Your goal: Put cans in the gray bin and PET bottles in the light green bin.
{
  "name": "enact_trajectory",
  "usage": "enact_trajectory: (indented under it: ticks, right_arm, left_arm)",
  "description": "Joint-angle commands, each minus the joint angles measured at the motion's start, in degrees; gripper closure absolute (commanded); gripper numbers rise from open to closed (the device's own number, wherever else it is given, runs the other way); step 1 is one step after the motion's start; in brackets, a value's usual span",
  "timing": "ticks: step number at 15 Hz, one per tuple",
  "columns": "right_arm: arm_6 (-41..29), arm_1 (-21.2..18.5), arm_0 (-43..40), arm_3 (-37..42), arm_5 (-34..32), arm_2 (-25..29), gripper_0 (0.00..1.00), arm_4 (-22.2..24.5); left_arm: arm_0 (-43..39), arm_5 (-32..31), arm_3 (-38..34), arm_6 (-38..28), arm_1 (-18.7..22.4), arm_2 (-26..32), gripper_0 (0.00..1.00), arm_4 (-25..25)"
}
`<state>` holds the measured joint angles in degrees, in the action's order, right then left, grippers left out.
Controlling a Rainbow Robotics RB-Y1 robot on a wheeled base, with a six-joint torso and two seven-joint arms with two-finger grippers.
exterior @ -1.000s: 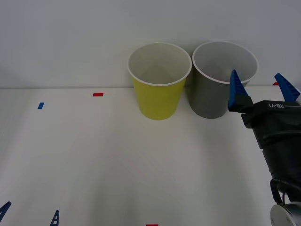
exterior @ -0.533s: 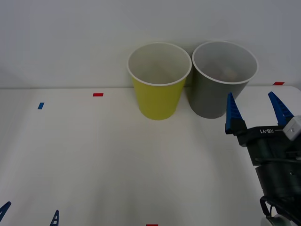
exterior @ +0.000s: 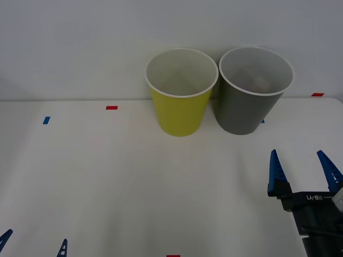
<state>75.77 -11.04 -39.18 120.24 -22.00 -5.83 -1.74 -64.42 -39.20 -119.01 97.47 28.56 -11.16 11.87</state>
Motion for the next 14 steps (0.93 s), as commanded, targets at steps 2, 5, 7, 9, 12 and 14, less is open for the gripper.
enact_trajectory:
  ticks: [2,5,7,9,12,14]
  right_arm:
    - [-1.1,-1.3,-6.4,0.0,-5.3,-0.9,0.00,0.5]
    - [-1.9,-3.0,-7.6,-6.9,-14.2,-0.7,0.00,0.7]
    - [-1.9,-3.9,-10.2,-8.0,-16.7,-0.6,0.00,0.8]
    - [-1.9,-4.2,-13.4,-8.0,-17.5,-0.7,0.00,0.8]
    - [-1.9,-4.6,-17.7,-8.0,-19.2,-1.2,0.00,0.3]
    - [-2.1,-5.2,-19.9,-8.1,-20.5,-1.4,0.00,0.4]
  left_arm:
    - [0.0,0.0,0.0,0.0,0.0,0.0,0.00,0.0]
    - [0.0,0.0,0.0,0.0,0.0,0.0,0.00,0.0]
    - [0.0,0.0,0.0,0.0,0.0,0.0,0.00,0.0]
    - [0.0,0.0,0.0,0.0,0.0,0.0,0.00,0.0]
    - [0.0,0.0,0.0,0.0,0.0,0.0,0.00,0.0]
    - [0.0,0.0,0.0,0.0,0.0,0.0,0.00,0.0]
